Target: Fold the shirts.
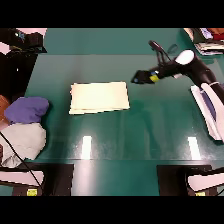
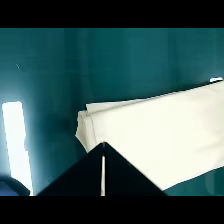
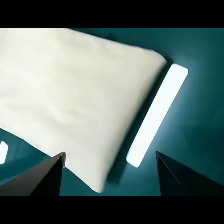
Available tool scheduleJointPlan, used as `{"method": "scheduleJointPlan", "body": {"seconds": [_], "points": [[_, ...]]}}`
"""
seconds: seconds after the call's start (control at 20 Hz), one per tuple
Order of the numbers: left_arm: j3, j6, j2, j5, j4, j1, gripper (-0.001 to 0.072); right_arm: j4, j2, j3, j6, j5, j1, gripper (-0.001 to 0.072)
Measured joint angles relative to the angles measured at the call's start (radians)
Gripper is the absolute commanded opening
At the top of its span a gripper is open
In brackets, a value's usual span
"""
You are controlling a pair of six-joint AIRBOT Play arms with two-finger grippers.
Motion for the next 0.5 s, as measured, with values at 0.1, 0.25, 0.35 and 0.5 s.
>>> {"method": "scheduleJointPlan", "body": {"seconds": [0.1,0.25,0.35,0.5], "points": [[-0.004,0.0,0.0,0.013,-0.021,-0.001,0.0031,0.061,-0.022,-0.061,0.011,0.034,-0.053,0.0649],[-0.006,0.01,0.0,0.026,-0.038,0.0,0.0031,0.169,-0.09,-0.102,0.017,0.058,-0.076,0.0589],[-0.007,0.018,0.0,0.032,-0.052,-0.001,0.0031,0.218,-0.147,-0.088,0.02,0.069,-0.049,0.059],[-0.007,0.024,0.0,0.036,-0.06,0.0,0.0031,0.261,-0.238,-0.013,0.027,0.077,0.022,0.0589]]}}
